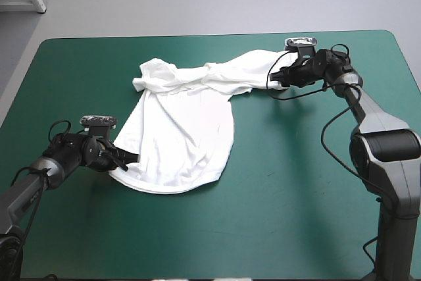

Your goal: Fold the cloth

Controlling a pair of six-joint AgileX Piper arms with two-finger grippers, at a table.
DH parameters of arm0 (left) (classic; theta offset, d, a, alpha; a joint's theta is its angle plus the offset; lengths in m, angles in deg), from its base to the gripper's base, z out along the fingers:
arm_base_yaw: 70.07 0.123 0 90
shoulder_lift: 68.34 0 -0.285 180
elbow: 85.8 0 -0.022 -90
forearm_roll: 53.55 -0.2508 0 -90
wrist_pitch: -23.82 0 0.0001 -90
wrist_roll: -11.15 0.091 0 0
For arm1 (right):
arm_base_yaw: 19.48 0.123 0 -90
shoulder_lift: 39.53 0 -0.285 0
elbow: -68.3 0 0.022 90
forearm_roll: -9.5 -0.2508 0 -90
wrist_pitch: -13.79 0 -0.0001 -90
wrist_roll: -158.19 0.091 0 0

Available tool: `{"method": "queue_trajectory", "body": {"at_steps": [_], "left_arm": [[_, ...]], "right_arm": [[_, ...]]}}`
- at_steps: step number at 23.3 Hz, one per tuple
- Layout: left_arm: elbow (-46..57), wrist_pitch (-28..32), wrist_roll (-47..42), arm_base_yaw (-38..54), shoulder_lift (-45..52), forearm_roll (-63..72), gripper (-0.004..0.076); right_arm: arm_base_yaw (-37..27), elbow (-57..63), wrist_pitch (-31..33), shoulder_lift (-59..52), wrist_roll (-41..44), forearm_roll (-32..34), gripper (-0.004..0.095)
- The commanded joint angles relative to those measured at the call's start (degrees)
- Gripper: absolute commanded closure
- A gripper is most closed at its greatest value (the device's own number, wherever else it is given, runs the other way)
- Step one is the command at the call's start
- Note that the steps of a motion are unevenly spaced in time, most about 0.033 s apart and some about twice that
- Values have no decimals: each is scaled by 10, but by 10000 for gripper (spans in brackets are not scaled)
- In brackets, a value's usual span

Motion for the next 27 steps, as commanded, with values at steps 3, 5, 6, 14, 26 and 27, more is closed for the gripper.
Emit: {"method": "queue_trajectory", "body": {"at_steps": [3, 5, 6, 14, 26, 27], "left_arm": [[5, -21, 3, 2, -13, -25, 703], [5, -23, 3, 2, -13, -25, 703], [5, -23, 3, 2, -13, -25, 703], [-4, 11, -7, 2, 3, -25, 703], [-289, -155, 5, 2, 113, -162, 703], [-341, -175, 5, 2, 122, -186, 703]], "right_arm": [[-3, -77, -9, 19, -6, -33, 395], [-2, -89, 8, 32, -6, -37, 396], [-1, -93, 16, 38, -6, -37, 396], [-2, -105, 20, 43, 0, -95, 925], [-2, -294, 63, -89, 34, 16, 925], [-2, -314, 69, -107, 34, 32, 925]]}}
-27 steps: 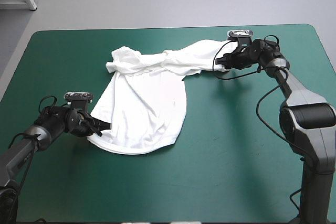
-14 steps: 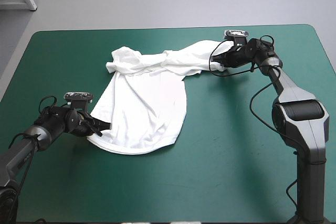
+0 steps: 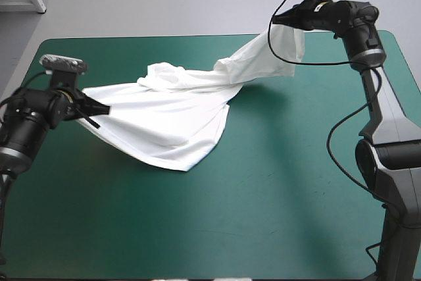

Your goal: Fold the cloth

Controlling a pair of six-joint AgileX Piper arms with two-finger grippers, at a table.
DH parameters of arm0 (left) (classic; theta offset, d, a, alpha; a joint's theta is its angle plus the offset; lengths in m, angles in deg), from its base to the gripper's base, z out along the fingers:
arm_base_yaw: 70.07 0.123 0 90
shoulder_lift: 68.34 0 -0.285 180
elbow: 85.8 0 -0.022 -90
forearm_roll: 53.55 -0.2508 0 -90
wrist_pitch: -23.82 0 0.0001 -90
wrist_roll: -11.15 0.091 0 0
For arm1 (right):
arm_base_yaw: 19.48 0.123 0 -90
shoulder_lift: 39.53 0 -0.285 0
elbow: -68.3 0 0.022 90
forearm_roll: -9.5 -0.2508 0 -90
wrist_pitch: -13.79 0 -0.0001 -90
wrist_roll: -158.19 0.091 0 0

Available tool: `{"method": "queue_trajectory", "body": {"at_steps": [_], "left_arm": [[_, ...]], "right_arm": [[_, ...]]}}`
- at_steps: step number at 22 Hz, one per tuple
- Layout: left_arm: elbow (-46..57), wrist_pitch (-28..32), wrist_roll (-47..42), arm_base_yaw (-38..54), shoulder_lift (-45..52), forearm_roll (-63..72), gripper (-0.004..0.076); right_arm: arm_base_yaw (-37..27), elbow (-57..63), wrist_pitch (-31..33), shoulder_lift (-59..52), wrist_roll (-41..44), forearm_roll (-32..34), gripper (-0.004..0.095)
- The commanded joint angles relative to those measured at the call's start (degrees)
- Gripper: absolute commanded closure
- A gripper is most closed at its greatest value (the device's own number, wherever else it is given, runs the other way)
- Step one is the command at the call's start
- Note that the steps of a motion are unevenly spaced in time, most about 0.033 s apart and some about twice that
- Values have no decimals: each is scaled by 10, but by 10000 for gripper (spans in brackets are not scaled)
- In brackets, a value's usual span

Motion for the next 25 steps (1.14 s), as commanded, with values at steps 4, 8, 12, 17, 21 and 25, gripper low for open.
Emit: {"method": "queue_trajectory", "body": {"at_steps": [4, 8, 12, 17, 21, 25], "left_arm": [[-245, -71, 16, 0, 55, -97, 703], [-386, -113, 43, 0, 66, -111, 703], [-526, -155, 55, 0, 74, -135, 703], [-589, -177, 102, 0, 99, -135, 703], [-591, -206, 107, 0, 130, -213, 703], [-588, -219, 107, 0, 135, -214, 703]], "right_arm": [[-2, -92, -8, -128, 15, 74, 925], [-2, -111, -7, -201, 25, 113, 925], [-2, -113, -9, -295, 29, 175, 925], [-2, -113, -9, -379, 30, 214, 925], [-2, -113, 19, -421, 55, 315, 925], [-2, -104, 74, -422, 61, 327, 925]]}}
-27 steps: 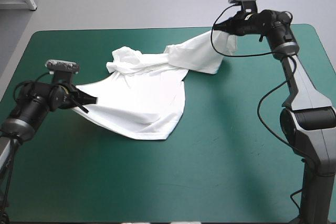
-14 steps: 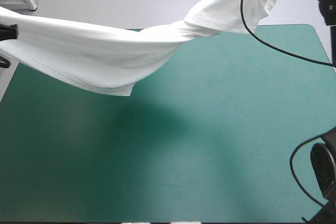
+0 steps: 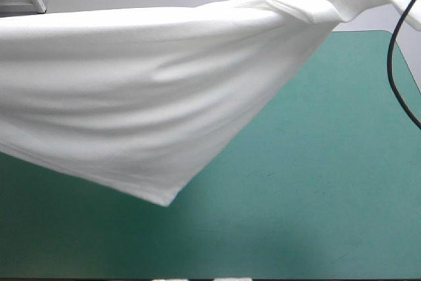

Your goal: Fold the cloth

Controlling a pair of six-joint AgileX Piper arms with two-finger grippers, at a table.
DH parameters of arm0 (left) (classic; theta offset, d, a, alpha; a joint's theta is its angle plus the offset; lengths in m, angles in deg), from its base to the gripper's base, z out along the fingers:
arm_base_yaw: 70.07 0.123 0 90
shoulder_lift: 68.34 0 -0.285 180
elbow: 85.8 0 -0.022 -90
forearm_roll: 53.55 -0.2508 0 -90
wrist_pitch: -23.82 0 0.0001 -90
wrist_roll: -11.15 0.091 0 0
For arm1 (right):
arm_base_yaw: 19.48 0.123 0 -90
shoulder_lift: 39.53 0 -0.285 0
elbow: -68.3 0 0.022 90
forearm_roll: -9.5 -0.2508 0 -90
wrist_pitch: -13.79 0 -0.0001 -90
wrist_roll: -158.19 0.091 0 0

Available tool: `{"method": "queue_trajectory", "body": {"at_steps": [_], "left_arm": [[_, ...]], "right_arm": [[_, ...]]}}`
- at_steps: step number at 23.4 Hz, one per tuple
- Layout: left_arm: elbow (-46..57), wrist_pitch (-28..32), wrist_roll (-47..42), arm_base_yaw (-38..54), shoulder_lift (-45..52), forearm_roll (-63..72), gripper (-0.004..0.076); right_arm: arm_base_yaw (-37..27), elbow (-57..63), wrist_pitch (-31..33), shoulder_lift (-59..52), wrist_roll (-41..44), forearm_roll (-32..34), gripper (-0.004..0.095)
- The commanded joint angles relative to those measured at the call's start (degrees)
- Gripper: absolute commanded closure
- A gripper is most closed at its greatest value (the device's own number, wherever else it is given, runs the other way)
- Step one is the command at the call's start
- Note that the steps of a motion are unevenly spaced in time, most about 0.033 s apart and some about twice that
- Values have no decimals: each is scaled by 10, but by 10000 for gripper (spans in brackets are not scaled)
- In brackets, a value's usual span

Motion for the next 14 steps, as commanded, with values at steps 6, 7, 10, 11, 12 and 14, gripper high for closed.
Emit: {"method": "queue_trajectory", "body": {"at_steps": [6, 7, 10, 11, 12, 14], "left_arm": [[102, 62, 0, 0, -20, 99, 703], [151, 86, -3, 0, -33, 99, 703], [256, 149, -28, 0, -79, 113, 703], [290, 177, -39, 0, -93, 128, 703], [311, 196, -43, 0, -109, 139, 703], [360, 244, -50, 0, -140, 164, 703]], "right_arm": [[-3, 80, -8, 21, 0, -63, 925], [-3, 101, -17, 31, 0, -80, 925], [-3, 155, -44, 69, 0, -116, 925], [-3, 168, -51, 83, 0, -127, 925], [-3, 178, -57, 94, 0, -136, 925], [-3, 197, -74, 127, -7, -155, 925]]}}
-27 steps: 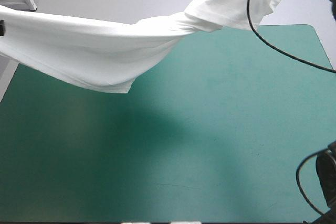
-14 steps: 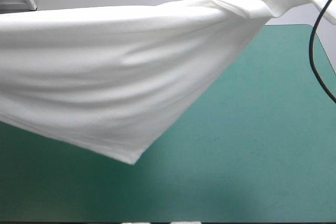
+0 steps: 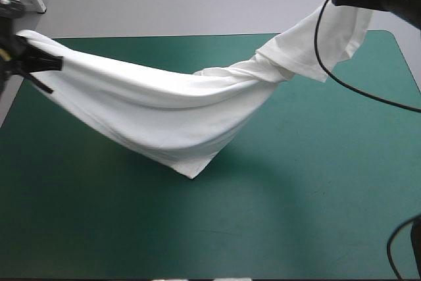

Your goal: Fold the cloth

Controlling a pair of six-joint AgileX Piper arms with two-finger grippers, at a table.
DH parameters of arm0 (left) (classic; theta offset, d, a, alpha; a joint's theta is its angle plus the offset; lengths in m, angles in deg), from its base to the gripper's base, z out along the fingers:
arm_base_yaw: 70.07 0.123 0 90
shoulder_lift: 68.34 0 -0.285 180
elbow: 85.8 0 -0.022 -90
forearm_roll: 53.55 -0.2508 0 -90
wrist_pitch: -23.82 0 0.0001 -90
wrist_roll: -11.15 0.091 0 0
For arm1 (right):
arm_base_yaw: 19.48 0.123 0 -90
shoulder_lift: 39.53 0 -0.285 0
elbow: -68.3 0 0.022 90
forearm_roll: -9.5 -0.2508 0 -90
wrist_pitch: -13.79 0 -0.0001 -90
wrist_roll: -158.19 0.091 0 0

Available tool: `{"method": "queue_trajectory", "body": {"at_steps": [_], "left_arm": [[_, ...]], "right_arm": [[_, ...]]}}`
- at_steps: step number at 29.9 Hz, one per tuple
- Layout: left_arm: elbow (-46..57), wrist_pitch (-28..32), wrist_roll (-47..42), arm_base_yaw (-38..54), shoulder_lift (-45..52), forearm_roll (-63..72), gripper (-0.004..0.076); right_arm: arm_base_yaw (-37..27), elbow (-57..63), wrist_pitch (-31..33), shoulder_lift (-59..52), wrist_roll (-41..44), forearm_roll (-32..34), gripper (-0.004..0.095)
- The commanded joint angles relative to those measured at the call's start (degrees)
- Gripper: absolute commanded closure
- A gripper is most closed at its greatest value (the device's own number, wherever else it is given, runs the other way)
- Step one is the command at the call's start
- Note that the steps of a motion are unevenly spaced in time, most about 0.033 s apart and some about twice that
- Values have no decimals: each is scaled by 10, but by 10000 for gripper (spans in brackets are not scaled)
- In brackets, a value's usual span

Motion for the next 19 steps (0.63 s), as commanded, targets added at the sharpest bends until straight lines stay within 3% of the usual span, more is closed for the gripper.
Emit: {"method": "queue_trajectory", "body": {"at_steps": [1, 6, 13, 16, 19], "left_arm": [[54, 116, -24, 0, -34, 28, 703], [114, 232, -71, 0, -123, 41, 703], [116, 367, -84, 0, -256, 23, 703], [116, 428, -89, 0, -300, 7, 675], [116, 494, -89, 0, -333, -2, 562]], "right_arm": [[-3, 16, -83, 35, -15, -27, 925], [-3, 27, -157, 146, -19, -38, 925], [-3, 27, -257, 290, -20, -77, 904], [-3, 27, -278, 331, -45, -117, 777], [-3, 27, -284, 355, -68, -137, 521]]}}
